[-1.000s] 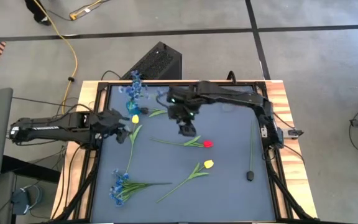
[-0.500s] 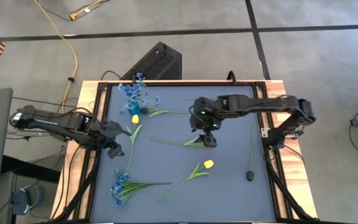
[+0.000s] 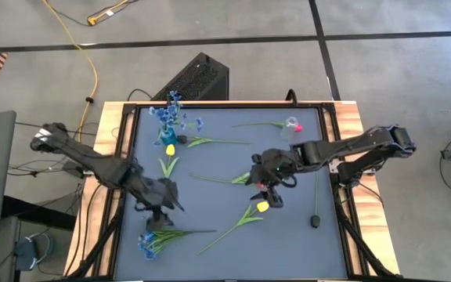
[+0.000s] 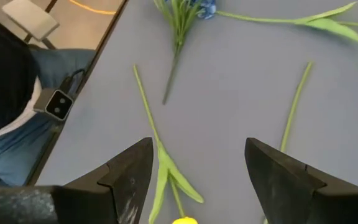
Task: Sort flowers into vase by color
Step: Put the blue flowers into the blue vase
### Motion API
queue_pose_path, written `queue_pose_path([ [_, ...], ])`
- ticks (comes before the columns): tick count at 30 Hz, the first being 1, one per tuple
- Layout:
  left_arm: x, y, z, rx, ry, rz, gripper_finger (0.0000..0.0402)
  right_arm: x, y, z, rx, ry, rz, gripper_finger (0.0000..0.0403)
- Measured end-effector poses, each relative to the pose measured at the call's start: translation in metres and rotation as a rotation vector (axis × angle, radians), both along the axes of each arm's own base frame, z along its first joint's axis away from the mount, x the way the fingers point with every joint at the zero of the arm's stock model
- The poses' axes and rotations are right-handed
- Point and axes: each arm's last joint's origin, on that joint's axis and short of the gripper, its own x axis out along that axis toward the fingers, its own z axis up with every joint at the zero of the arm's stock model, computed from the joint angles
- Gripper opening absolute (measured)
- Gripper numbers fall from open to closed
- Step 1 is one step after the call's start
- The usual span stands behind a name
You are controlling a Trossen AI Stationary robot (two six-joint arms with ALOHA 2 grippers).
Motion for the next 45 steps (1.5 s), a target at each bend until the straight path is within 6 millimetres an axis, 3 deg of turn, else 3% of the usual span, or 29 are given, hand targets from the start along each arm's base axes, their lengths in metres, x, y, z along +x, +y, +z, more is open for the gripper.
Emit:
queue_pose_path([
  [5,0.03,-0.023,-0.033,0.095,0.123,-0.063,0.0302,0.003,0.015,-0.007,-0.046,0.005,-0.008,0.0282],
  [13,0.055,-0.041,-0.081,0.115,0.331,-0.144,0.0302,0.022,0.034,-0.035,-0.074,0.057,0.003,0.0282],
  [27,0.046,-0.059,-0.117,0.297,0.372,-0.115,0.0302,0.046,0.034,-0.072,-0.04,0.137,-0.06,0.0282],
  [37,0.044,-0.085,-0.149,0.36,0.394,-0.138,0.0299,0.048,0.031,-0.069,-0.091,0.119,-0.02,0.0279],
  [41,0.044,-0.086,-0.152,0.383,0.415,-0.126,0.0258,0.047,0.031,-0.069,-0.101,0.129,-0.011,0.0263],
  [45,0.045,-0.081,-0.143,0.465,0.447,-0.099,0.016,0.044,0.03,-0.071,-0.104,0.17,-0.016,0.024],
])
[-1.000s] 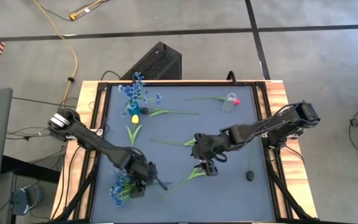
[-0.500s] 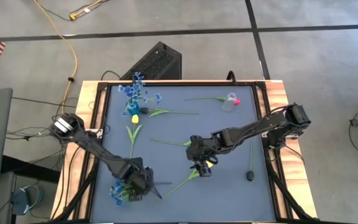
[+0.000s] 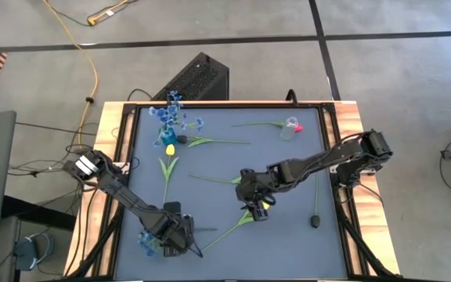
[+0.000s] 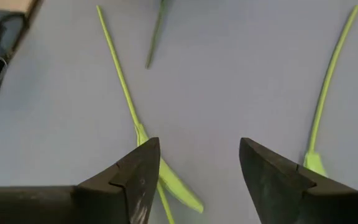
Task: Sort flowers into vase by color
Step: Put the blue flowers into the blue vase
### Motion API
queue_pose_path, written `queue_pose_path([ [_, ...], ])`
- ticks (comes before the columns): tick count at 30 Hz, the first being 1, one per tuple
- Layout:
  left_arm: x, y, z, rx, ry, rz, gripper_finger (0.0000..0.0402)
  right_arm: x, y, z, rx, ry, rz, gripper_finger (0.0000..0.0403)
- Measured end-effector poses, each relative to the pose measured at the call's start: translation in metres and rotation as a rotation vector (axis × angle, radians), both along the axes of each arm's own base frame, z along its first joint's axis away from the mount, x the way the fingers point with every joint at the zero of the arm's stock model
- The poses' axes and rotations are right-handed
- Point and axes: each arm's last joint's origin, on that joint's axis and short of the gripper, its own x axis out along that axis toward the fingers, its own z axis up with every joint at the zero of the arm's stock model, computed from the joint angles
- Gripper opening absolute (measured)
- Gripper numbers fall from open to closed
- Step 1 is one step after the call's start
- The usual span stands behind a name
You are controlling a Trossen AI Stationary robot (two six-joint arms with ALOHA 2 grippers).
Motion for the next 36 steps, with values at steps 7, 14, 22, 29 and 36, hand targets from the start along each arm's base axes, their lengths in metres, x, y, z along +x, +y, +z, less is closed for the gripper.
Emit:
queue_pose_path([
  [7,0.017,0.015,0.027,0.036,0.051,-0.071,0.0015,-0.014,0.01,0.01,-0.005,0.028,0.011,0.0196],
  [14,0.037,0.032,0.071,-0.084,-0.022,-0.107,0.0009,-0.028,0.039,0.023,-0.194,-0.088,0.073,0.0162],
  [22,0.039,0.052,0.092,-0.12,-0.062,-0.02,0.0002,-0.021,0.042,0.017,-0.223,-0.2,0.011,0.0165],
  [29,0.041,0.06,0.079,-0.131,-0.023,0.066,0.0001,-0.021,0.041,0.024,-0.223,-0.238,0.001,0.0186],
  [36,0.041,0.06,0.055,-0.25,-0.049,0.197,0.0001,-0.009,0.046,0.0,-0.284,-0.207,0.036,0.0182],
])
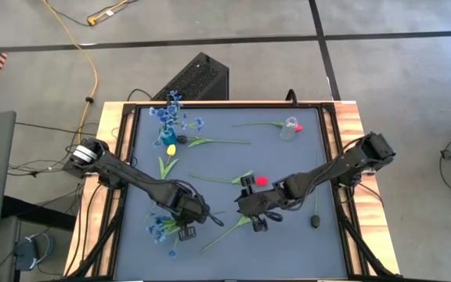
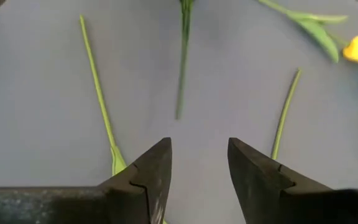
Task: Sort flowers into vase by color
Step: Put the blue flowers into the blue vase
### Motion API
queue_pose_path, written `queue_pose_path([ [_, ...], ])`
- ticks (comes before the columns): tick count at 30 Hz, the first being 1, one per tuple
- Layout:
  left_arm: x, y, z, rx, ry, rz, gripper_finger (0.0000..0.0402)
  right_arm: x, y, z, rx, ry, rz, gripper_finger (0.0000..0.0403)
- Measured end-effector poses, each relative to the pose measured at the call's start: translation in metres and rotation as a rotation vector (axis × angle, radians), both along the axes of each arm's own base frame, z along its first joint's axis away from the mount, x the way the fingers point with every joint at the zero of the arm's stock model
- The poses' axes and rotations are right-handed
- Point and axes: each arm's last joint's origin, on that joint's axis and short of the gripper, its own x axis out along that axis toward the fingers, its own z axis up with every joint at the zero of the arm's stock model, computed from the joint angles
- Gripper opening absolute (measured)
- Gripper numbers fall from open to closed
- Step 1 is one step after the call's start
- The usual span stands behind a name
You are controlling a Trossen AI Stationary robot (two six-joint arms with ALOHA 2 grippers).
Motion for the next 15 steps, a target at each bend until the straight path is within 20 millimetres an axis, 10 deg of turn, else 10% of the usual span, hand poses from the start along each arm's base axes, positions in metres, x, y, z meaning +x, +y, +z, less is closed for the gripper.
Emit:
queue_pose_path([
  [15,-0.043,0.029,-0.005,-0.384,-0.34,0.39,0.0,0.023,0.031,-0.008,-0.356,-0.293,0.126,0.0175],
])
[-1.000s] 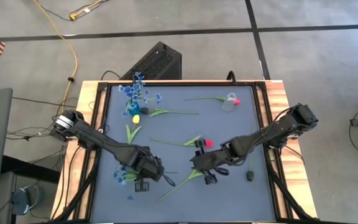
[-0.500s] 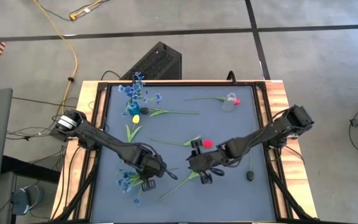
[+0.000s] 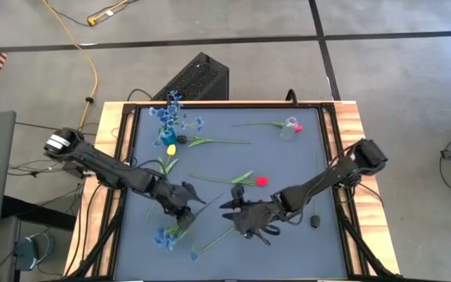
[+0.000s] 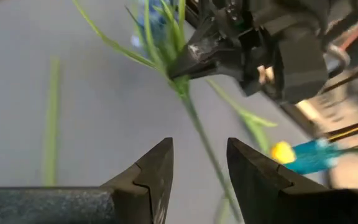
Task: Sort flowers into vase by color
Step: Put the blue flowers into the blue vase
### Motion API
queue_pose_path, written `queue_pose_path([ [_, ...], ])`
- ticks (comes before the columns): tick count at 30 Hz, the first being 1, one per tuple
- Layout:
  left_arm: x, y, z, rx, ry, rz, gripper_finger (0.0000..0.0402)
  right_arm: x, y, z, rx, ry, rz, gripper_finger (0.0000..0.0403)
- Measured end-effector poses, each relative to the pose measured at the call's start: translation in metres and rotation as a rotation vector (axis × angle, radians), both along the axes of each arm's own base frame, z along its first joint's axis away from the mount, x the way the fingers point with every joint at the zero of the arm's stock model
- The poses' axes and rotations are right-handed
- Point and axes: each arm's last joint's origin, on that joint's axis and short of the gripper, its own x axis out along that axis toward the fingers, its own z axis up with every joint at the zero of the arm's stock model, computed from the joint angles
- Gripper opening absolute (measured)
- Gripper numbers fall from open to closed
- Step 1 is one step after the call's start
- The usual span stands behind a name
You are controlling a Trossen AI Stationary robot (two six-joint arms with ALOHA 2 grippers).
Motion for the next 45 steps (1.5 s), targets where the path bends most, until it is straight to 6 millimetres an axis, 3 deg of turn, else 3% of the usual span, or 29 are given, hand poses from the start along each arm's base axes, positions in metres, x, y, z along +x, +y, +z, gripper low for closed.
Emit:
queue_pose_path([
  [6,-0.003,0.001,-0.005,-0.027,-0.003,0.028,0.0,0.022,0.002,-0.006,-0.172,-0.021,-0.002,0.0175],
  [14,0.002,0.001,0.0,-0.034,-0.091,-0.019,0.0,0.052,-0.003,-0.032,-0.297,0.064,-0.013,0.0175],
  [21,0.002,0.001,0.0,-0.016,-0.104,-0.038,0.0,0.056,-0.006,-0.038,-0.365,0.111,-0.086,0.0171],
  [25,0.002,0.002,0.0,0.008,-0.116,-0.042,0.0005,0.055,-0.005,-0.038,-0.368,0.116,-0.084,0.0144],
  [34,0.004,0.007,0.0,0.045,-0.132,-0.024,0.0078,0.054,-0.003,-0.04,-0.316,0.115,-0.103,0.0031],
  [45,0.016,0.026,0.012,0.13,-0.324,-0.08,0.0132,0.047,-0.015,-0.042,-0.016,0.287,0.036,0.0027],
])
